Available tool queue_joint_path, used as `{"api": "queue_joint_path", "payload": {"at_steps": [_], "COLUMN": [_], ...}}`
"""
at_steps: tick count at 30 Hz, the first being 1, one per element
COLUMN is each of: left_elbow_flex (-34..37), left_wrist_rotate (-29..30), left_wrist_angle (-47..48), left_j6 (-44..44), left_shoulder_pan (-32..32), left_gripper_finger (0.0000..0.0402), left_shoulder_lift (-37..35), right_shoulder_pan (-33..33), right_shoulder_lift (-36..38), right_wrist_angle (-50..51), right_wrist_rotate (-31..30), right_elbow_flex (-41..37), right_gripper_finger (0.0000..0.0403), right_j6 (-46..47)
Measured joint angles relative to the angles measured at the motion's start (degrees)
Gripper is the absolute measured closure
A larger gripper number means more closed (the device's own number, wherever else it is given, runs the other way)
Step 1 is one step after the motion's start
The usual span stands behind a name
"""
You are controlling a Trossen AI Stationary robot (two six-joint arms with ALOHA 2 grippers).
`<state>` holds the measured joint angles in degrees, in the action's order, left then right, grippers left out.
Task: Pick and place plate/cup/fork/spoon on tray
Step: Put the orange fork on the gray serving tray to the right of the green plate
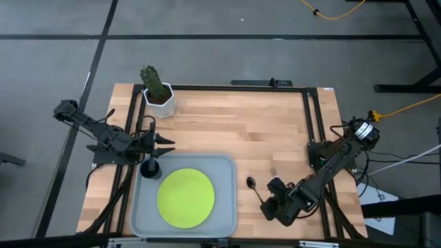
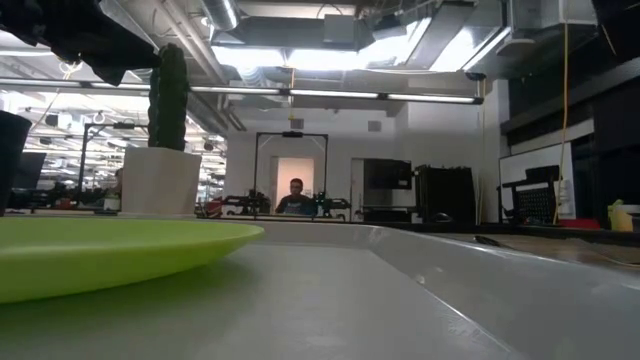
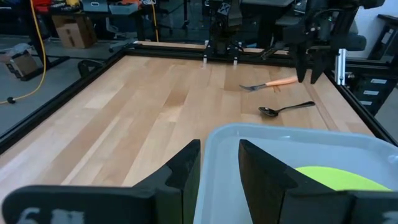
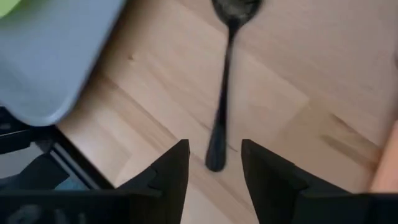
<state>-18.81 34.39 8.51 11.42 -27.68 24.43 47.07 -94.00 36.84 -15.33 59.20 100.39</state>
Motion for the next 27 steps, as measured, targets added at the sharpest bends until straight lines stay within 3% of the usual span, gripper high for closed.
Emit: {"api": "queue_joint_path", "payload": {"at_steps": [4,10,15,27], "left_elbow_flex": [0.0,0.0,0.0,0.0], "left_wrist_rotate": [0.0,0.02,0.02,0.02], "left_wrist_angle": [0.0,0.0,0.0,0.0], "left_j6": [-0.02,-0.02,-0.02,-0.02], "left_shoulder_pan": [0.02,0.02,0.02,0.02], "left_gripper_finger": [0.0299,0.0299,0.0299,0.0299], "left_shoulder_lift": [0.0,-0.02,0.0,0.0], "right_shoulder_pan": [-0.02,-0.01,0.39,0.42], "right_shoulder_lift": [0.0,0.0,0.0,0.11], "right_wrist_angle": [7.8,21.5,16.69,6.53], "right_wrist_rotate": [1.18,13.27,12.09,12.03], "right_elbow_flex": [0.02,-0.46,-3.37,-11.43], "right_gripper_finger": [0.0251,0.0251,0.0251,0.0253], "right_j6": [5.95,14.0,8.94,7.35]}}
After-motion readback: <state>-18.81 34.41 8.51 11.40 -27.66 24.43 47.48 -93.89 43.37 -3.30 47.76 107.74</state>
